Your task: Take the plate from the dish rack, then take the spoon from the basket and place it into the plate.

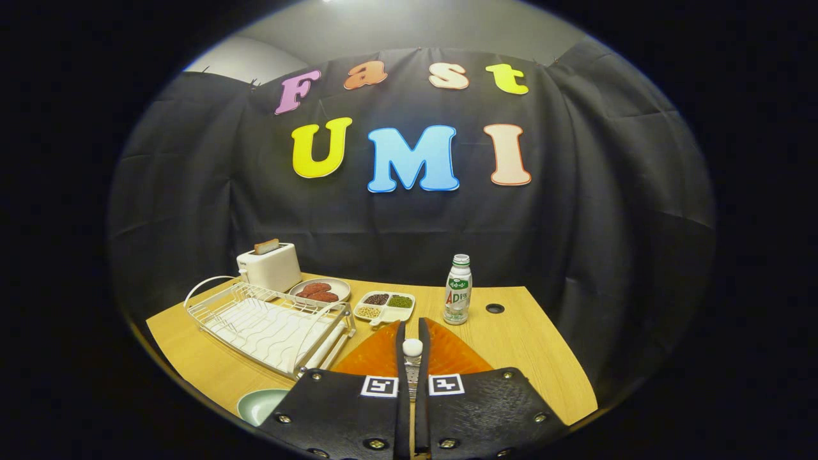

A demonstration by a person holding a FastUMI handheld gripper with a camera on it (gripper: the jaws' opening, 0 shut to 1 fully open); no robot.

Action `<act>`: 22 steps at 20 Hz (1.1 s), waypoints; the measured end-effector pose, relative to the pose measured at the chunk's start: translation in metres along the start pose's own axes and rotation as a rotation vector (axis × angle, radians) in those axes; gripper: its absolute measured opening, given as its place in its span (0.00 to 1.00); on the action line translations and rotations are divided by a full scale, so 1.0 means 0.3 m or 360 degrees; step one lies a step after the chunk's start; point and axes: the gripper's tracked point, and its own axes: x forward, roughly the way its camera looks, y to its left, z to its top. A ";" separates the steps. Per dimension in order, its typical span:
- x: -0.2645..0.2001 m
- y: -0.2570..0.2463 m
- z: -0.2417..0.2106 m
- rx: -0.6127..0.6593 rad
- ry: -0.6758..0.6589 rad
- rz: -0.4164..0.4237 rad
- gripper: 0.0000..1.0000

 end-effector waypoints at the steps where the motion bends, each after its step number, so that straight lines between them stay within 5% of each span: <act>1: -0.017 0.009 0.018 0.0002 -0.0002 0.0004 0.03; 10: -0.170 0.055 0.163 -0.0022 -0.0085 -0.0018 0.03; 22: -0.276 0.211 -0.006 -0.0044 0.0133 0.0160 0.03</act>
